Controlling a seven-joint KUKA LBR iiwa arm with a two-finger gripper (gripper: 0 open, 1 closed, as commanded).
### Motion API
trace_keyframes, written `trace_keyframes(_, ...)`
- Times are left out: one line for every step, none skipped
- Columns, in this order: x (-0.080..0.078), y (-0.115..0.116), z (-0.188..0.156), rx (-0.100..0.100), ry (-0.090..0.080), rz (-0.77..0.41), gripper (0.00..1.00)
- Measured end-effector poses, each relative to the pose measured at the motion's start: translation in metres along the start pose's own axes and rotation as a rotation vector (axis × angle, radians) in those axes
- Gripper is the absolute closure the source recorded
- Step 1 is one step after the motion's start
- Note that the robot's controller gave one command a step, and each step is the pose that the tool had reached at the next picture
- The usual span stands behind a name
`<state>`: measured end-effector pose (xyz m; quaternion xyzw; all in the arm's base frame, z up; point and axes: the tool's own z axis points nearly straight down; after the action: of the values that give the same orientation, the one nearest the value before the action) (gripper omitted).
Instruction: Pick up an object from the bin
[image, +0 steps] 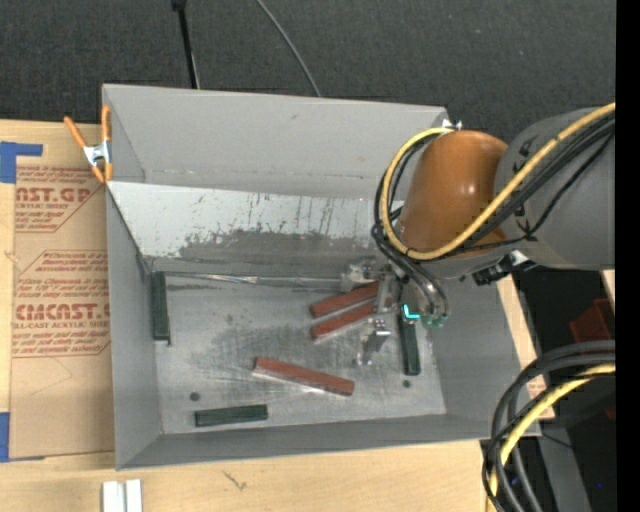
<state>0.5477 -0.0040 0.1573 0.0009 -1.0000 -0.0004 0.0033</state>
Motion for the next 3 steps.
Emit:
trace_keyframes(-0.002, 0.0, -0.004, 0.0, -0.008, 0.0, 0.0)
trace_keyframes(-0.036, -0.002, 0.084, 0.001, -0.001, -0.074, 1.0)
trace_keyframes(-0.036, -0.002, 0.084, 0.001, -0.002, -0.074, 1.0)
